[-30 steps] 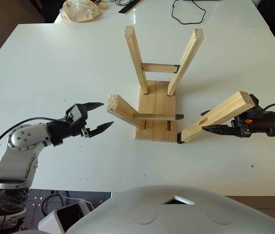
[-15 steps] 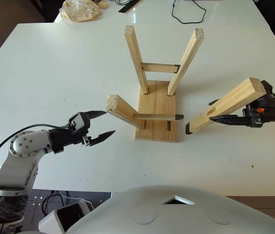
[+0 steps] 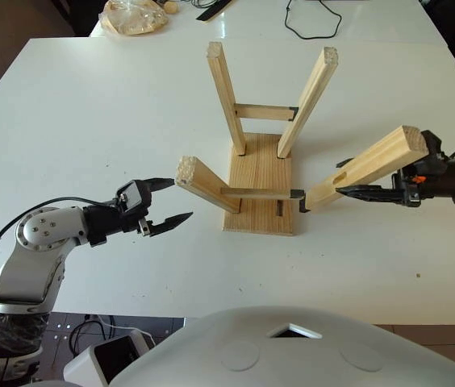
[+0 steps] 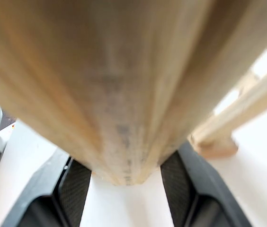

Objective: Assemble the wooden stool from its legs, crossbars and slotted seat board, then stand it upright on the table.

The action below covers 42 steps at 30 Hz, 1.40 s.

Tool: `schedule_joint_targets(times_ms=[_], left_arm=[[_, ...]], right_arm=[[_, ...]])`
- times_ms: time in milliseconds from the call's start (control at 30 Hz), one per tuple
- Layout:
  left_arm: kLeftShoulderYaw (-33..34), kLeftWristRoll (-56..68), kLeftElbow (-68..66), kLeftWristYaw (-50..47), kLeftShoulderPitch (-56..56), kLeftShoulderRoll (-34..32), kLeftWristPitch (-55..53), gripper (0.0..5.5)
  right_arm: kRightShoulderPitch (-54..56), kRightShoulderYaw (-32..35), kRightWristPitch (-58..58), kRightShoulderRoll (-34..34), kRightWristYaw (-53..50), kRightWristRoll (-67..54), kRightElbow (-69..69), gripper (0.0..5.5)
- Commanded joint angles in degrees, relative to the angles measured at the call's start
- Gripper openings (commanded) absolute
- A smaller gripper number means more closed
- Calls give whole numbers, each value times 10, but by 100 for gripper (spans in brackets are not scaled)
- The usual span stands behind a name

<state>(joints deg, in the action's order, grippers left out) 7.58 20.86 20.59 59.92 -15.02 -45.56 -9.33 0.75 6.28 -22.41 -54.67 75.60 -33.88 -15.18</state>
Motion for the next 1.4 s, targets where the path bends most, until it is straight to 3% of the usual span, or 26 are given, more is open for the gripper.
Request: schedule_joint_targets(times_ms=[33, 567, 967, 1400], left_arm=[[6, 2, 0, 2, -1, -10, -5, 377], [6, 3, -16, 11, 14, -17, -1, 377], [8, 8, -23, 34, 22, -29, -4, 377], [-11, 9, -55, 74, 81, -44, -8, 377]], right_arm=[[-31, -18, 51, -14, 18, 54, 39, 200], [-80, -47, 134, -44, 33, 91, 139, 200], [59, 69, -51, -18, -41, -174, -28, 200], [26, -37, -14, 49, -49, -69, -59, 200]])
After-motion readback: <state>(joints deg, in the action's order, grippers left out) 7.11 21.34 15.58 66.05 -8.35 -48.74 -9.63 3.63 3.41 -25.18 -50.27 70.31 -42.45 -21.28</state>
